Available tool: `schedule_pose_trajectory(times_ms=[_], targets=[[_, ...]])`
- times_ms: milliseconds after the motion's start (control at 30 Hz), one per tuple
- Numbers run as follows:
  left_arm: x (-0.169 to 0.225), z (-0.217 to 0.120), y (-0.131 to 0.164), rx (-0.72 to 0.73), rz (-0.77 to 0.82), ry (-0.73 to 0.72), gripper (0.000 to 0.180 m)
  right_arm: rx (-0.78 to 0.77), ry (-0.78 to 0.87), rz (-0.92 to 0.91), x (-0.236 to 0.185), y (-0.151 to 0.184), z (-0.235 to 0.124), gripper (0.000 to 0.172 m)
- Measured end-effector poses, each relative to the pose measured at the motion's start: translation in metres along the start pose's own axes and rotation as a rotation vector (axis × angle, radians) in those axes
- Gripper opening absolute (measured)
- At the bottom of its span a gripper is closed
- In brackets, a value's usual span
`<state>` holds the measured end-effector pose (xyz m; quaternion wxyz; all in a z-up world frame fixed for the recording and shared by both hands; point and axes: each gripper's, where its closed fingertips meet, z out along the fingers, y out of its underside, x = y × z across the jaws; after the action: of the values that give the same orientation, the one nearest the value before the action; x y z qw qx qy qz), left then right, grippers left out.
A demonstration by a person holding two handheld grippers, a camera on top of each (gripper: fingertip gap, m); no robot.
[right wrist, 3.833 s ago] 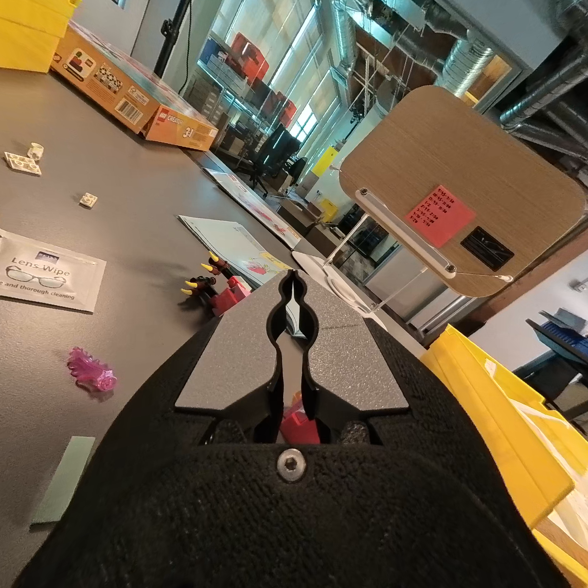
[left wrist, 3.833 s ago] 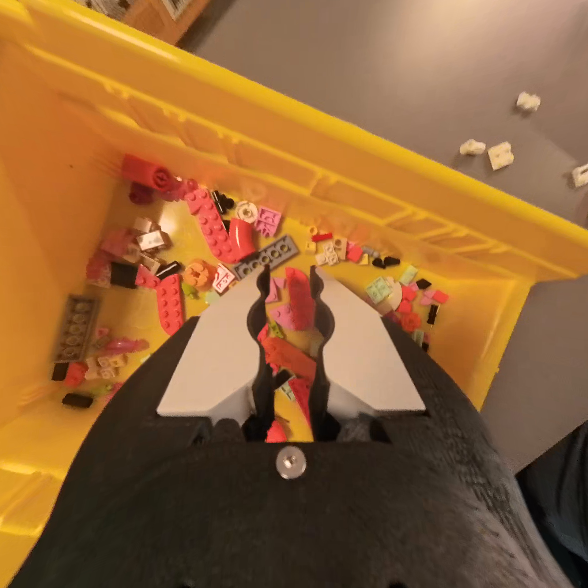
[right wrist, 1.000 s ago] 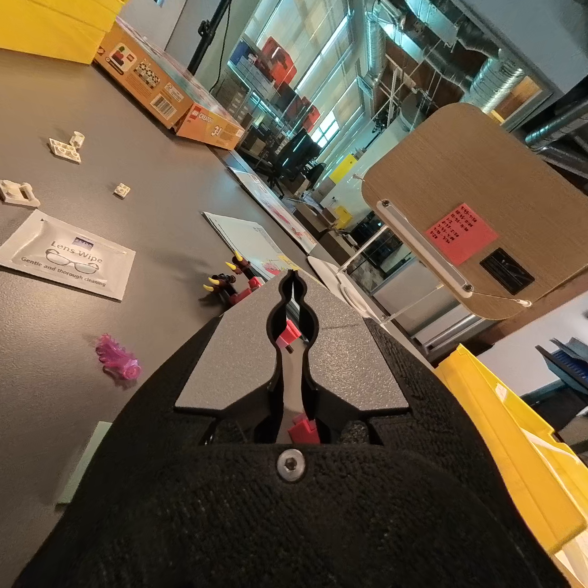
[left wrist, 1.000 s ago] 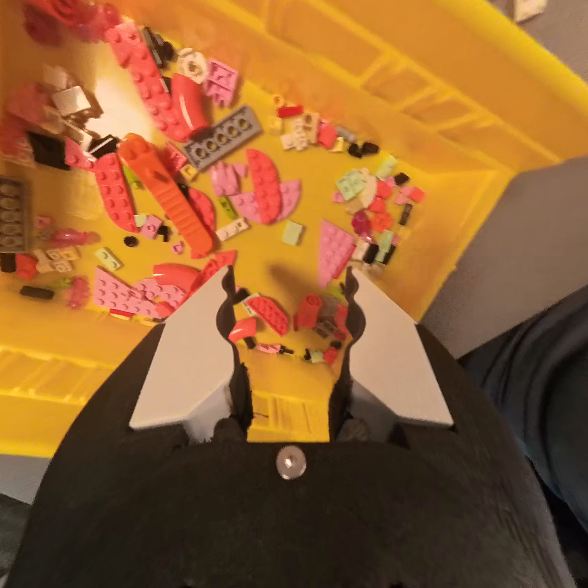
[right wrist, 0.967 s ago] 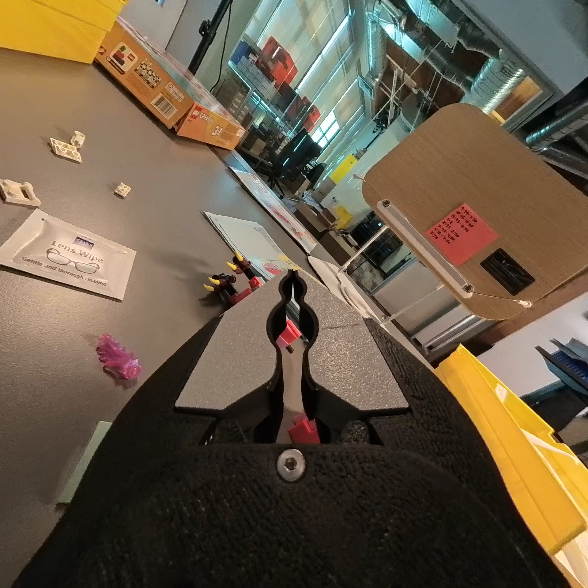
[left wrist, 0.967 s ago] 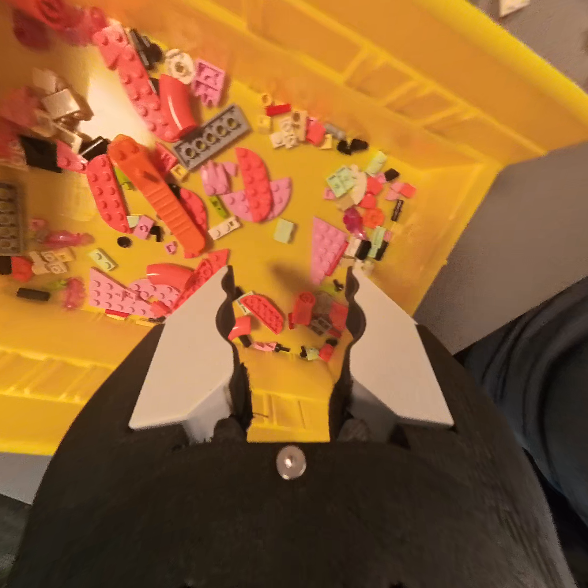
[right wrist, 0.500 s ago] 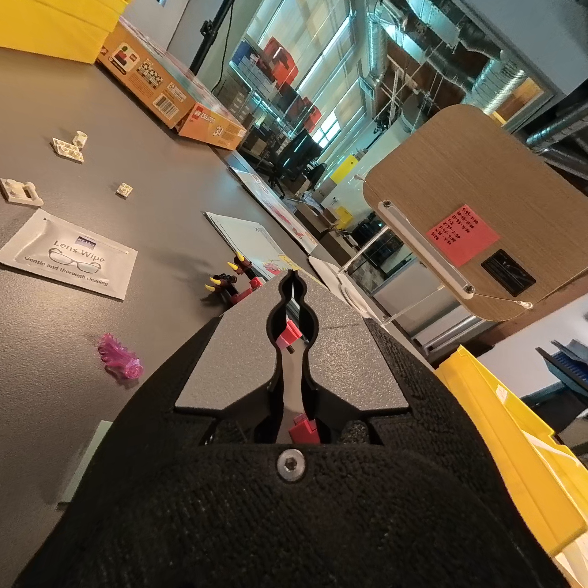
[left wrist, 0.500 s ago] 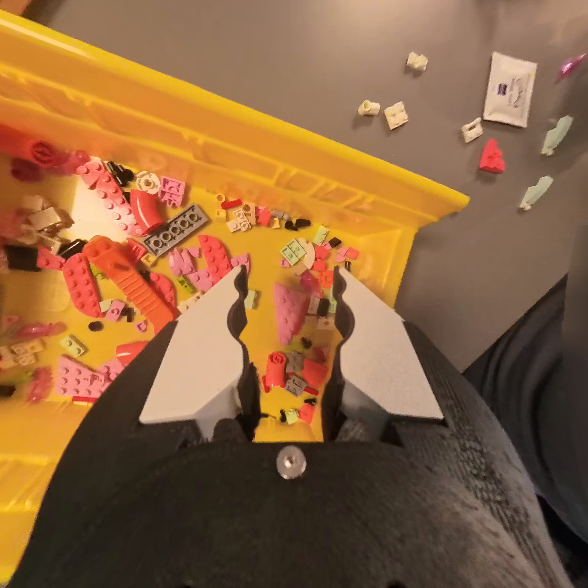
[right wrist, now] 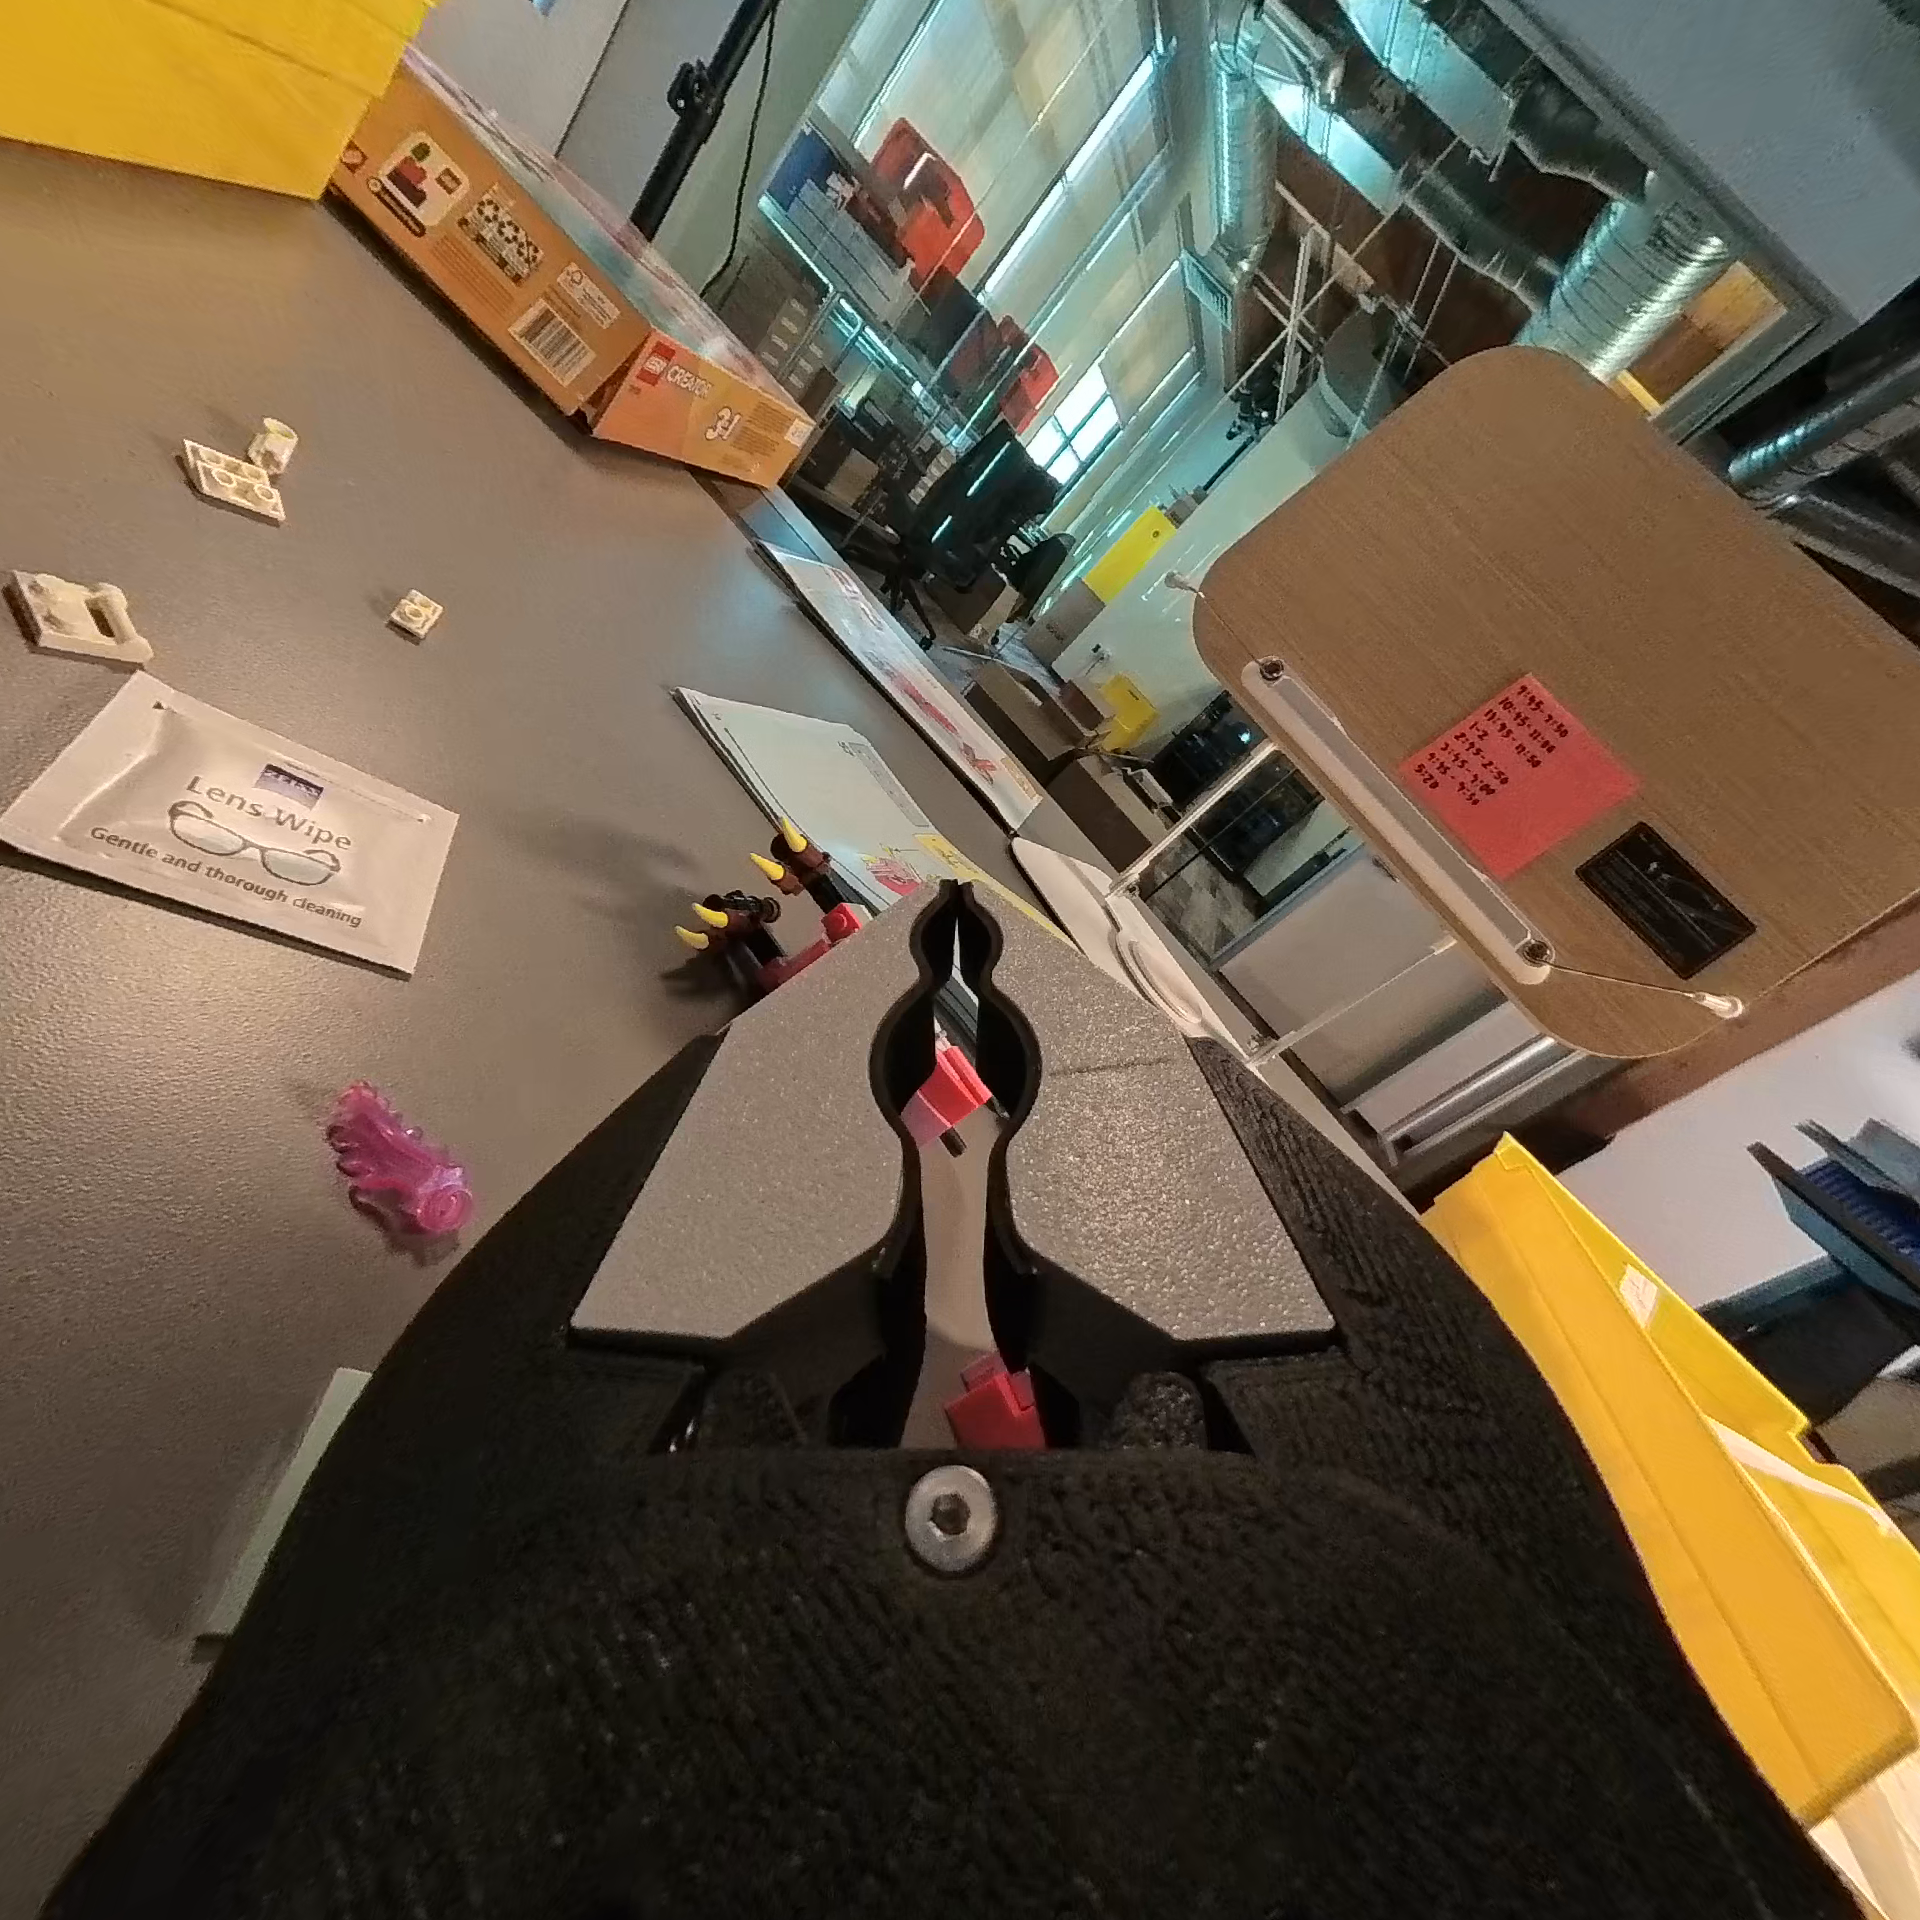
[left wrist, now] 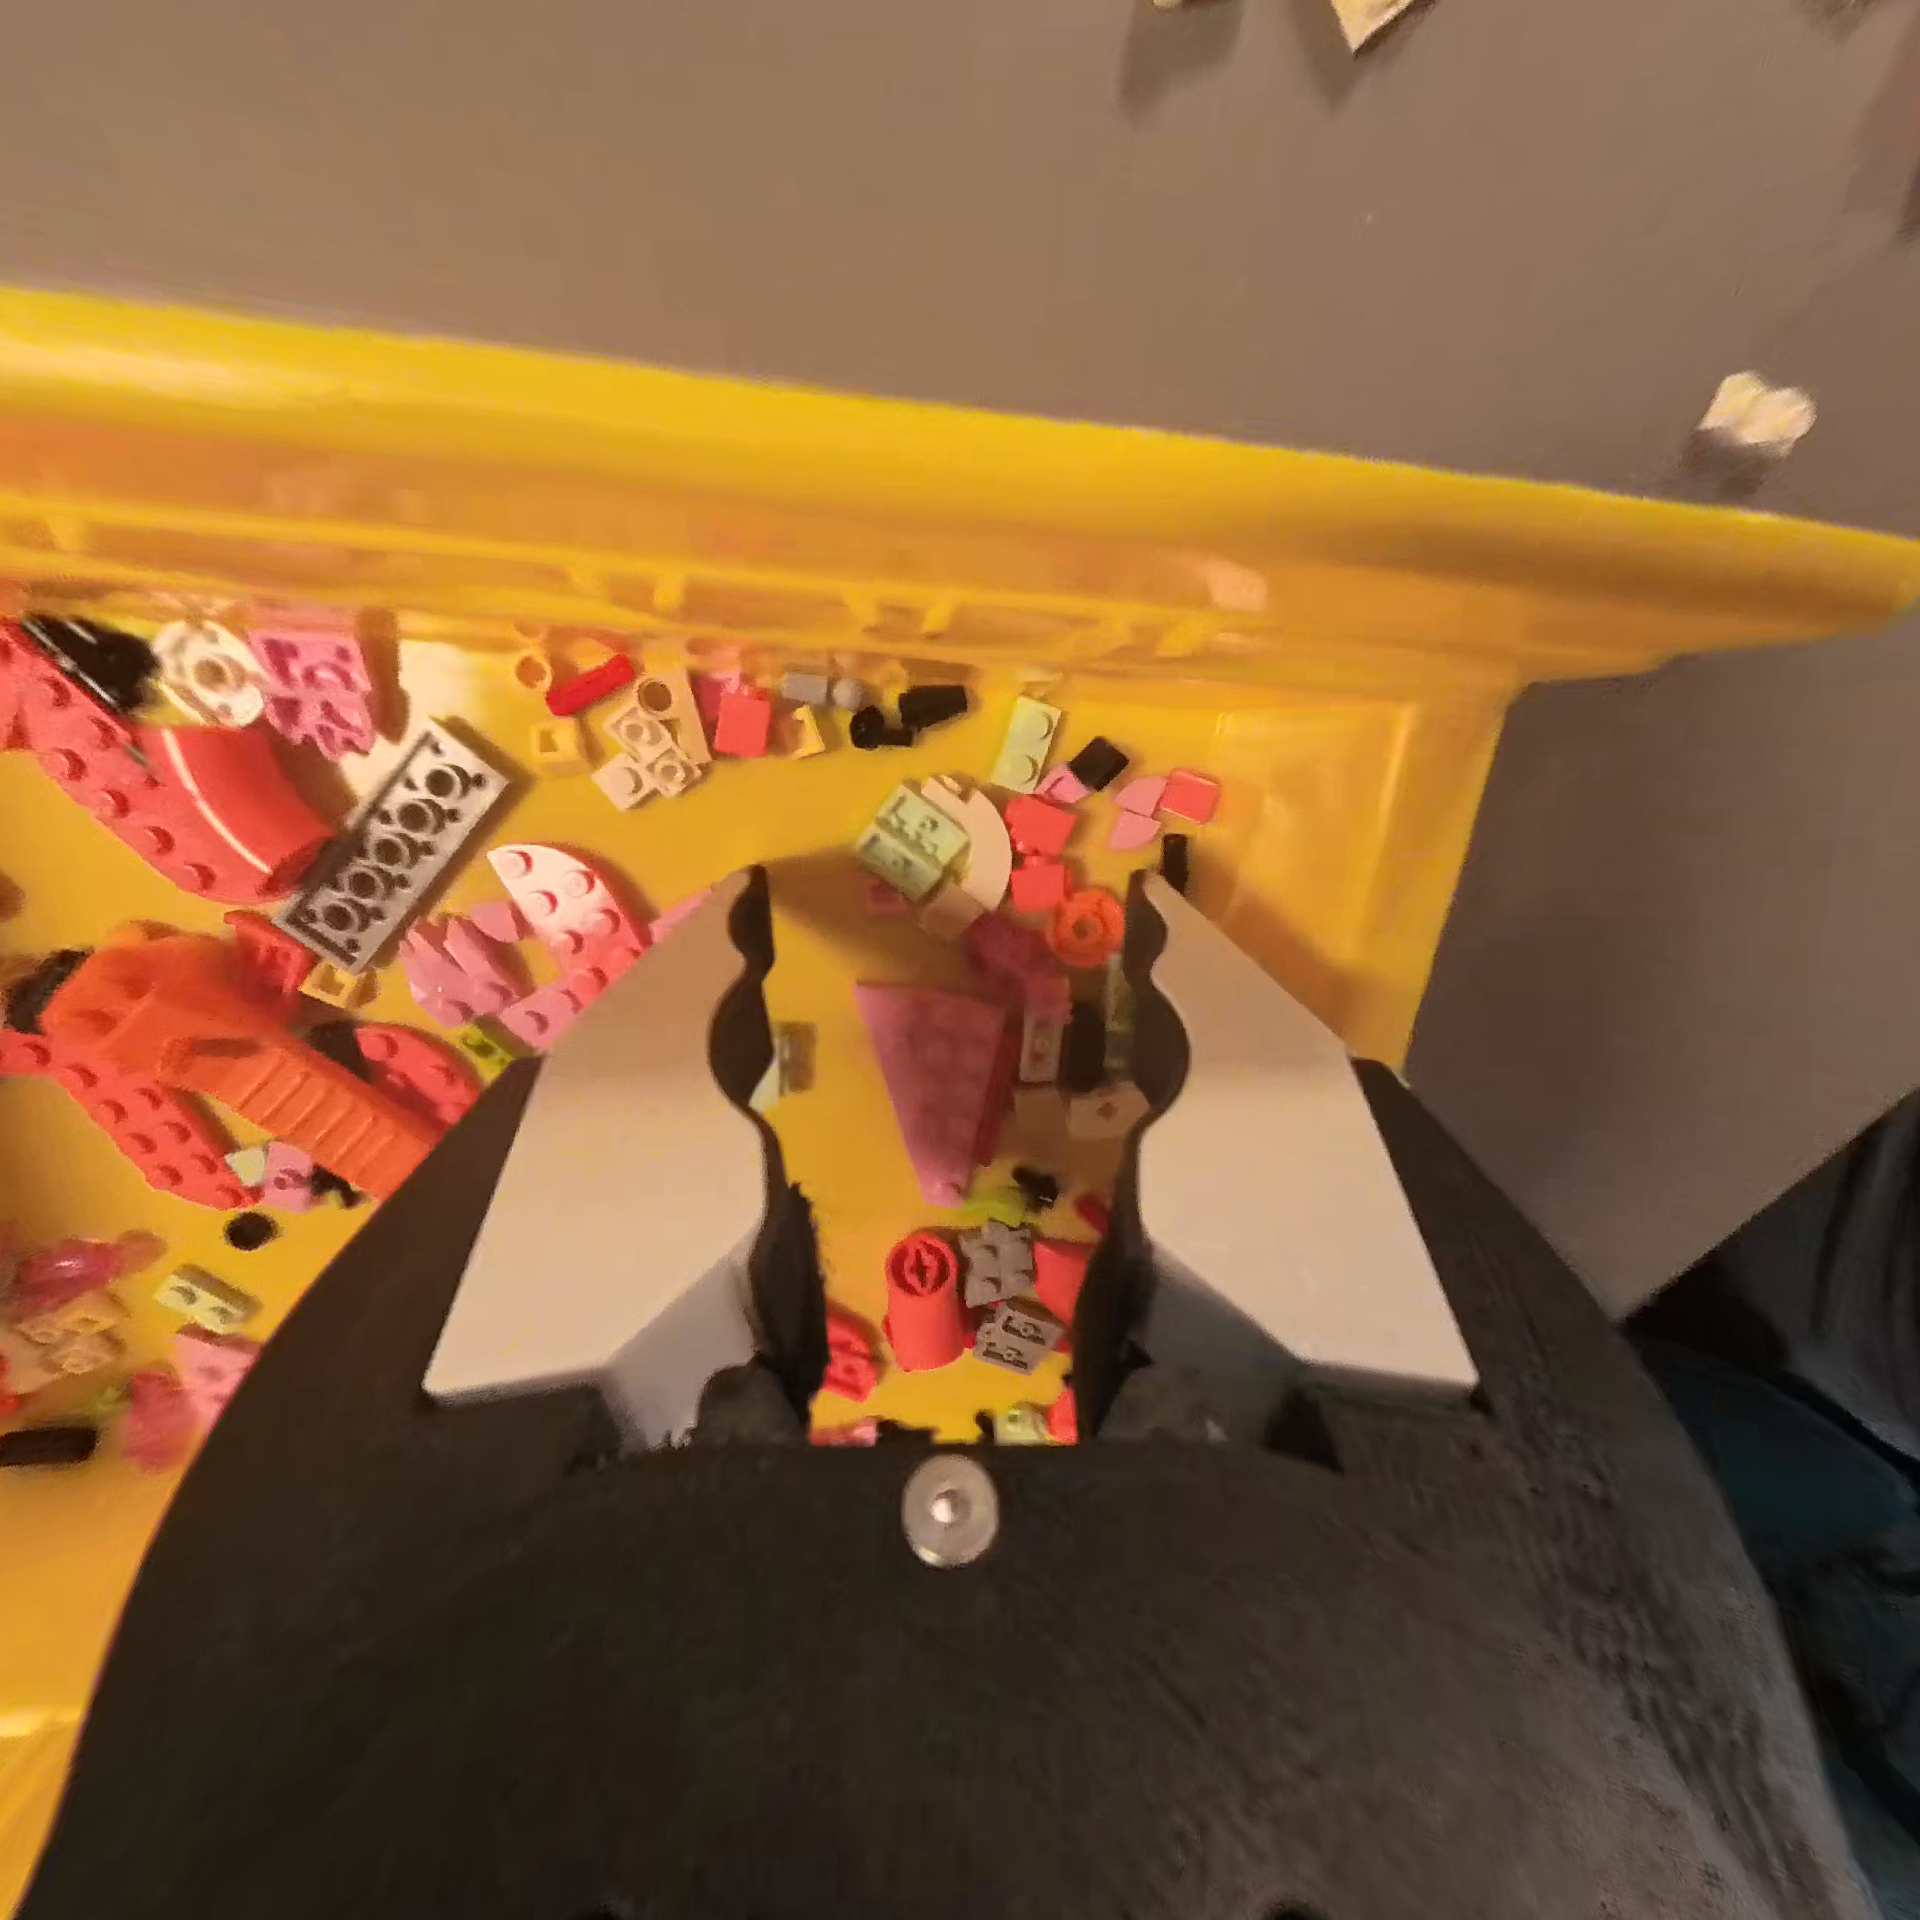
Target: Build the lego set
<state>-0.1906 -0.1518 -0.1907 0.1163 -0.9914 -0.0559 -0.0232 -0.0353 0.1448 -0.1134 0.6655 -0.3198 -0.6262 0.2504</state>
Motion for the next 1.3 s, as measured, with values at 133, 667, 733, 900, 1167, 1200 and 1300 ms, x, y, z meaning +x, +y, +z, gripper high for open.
schedule_pose_trajectory(times_ms=[133,667,733,900,1167,1200,1300], targets=[[-0.003,0.002,-0.002,-0.021,0.112,-0.104,0.082,0.0,-0.002,-0.002,-0.001,0.0,0.0,0.0],[-0.071,-0.035,0.016,-0.044,-0.02,-0.335,0.068,0.008,-0.007,0.0,-0.001,-0.001,0.0,0.0],[-0.079,-0.047,0.014,-0.002,-0.065,-0.356,0.063,0.008,-0.008,0.0,-0.002,-0.001,0.0,0.0],[-0.034,-0.049,0.0,0.141,-0.157,0.004,0.031,0.009,-0.009,0.0,-0.002,-0.002,-0.001,0.0],[0.012,-0.01,0.022,-0.049,-0.062,0.09,0.016,0.01,-0.011,-0.001,-0.002,-0.002,-0.001,0.0],[0.016,-0.007,0.021,-0.048,-0.06,0.099,0.016,0.01,-0.011,-0.002,-0.003,-0.002,-0.001,0.0],[0.015,-0.004,0.02,-0.053,-0.068,0.078,0.014,0.01,-0.011,-0.003,-0.003,-0.002,-0.001,0.0]])
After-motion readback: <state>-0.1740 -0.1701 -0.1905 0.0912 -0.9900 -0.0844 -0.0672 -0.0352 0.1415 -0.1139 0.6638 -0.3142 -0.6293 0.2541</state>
